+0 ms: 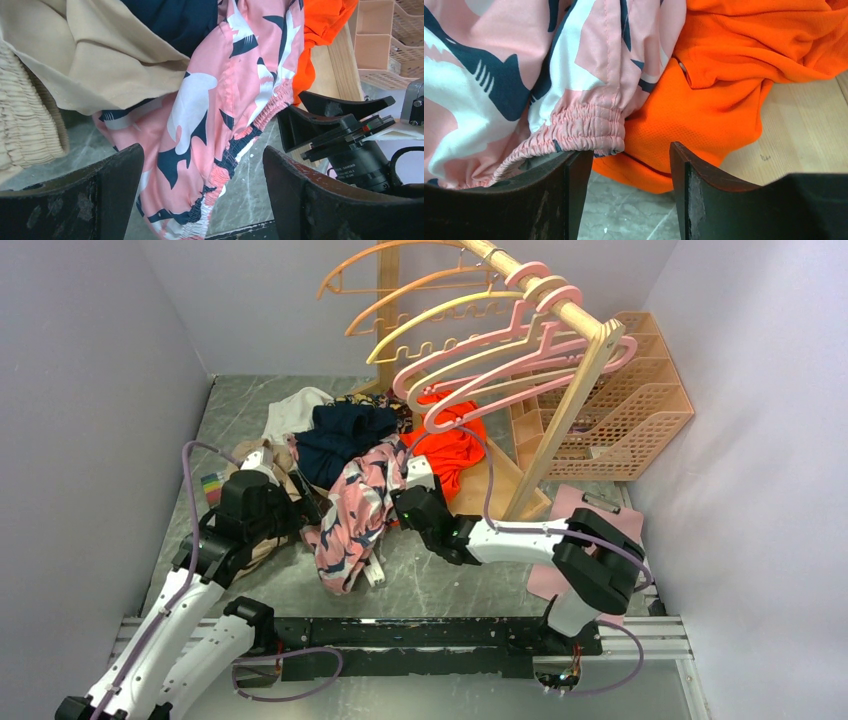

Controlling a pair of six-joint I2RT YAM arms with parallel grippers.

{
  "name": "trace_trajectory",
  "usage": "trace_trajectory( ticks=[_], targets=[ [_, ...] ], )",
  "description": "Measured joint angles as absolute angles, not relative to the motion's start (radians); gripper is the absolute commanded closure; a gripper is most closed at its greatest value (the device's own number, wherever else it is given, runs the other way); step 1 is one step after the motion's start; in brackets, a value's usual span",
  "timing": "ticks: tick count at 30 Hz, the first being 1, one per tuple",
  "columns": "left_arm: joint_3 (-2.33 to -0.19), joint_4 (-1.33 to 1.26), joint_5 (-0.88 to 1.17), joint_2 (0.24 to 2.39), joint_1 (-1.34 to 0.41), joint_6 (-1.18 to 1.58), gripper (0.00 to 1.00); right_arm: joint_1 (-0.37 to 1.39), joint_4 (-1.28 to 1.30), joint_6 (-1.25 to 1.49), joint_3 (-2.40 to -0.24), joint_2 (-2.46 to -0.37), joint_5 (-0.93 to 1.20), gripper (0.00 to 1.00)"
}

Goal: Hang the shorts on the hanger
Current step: Adjust the shorts at the center of the board.

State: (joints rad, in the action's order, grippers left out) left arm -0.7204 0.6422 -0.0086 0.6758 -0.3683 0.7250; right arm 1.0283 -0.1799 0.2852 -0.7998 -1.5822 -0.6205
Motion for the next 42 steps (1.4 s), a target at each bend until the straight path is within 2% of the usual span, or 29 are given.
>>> trace_trajectory(
  ticks=[2,7,9,10,24,33,37,42],
  targets=[
    [-0.712,0.645,-0.002,0.673,-0.368,0.752,0.09,1.028,-0.204,0.274,-0.801,-1.592,-0.62,0.47],
    [-0.698,0.659,0.001,0.649,-0.368,0.81,0.11,1.027,-0.237,0.25,-0.805,-1.618,-0.611,0.73],
    [-0.693,0.665,0.001,0.635,-0.368,0.831,0.12,1.027,-0.257,0.24,-0.801,-1.611,-0.595,0.88],
    [-0.689,0.669,0.001,0.628,-0.368,0.841,0.12,1.027,-0.268,0.232,-0.792,-1.6,-0.585,1.0],
    [-0.604,0.702,0.0,0.559,-0.368,0.93,0.05,1.087,-0.103,0.236,-0.719,-1.211,-0.393,1.0],
    [-0.65,0.765,0.093,0.671,-0.368,0.878,0.1,1.095,0.076,0.27,-0.682,-1.015,-0.348,1.0],
    [-0.697,0.818,0.181,0.709,-0.368,0.834,0.17,1.095,0.105,0.285,-0.682,-0.997,-0.333,1.0],
    [-0.685,0.84,0.322,0.739,-0.373,0.776,0.17,1.095,0.117,0.299,-0.682,-1.012,-0.327,1.0]
  ],
)
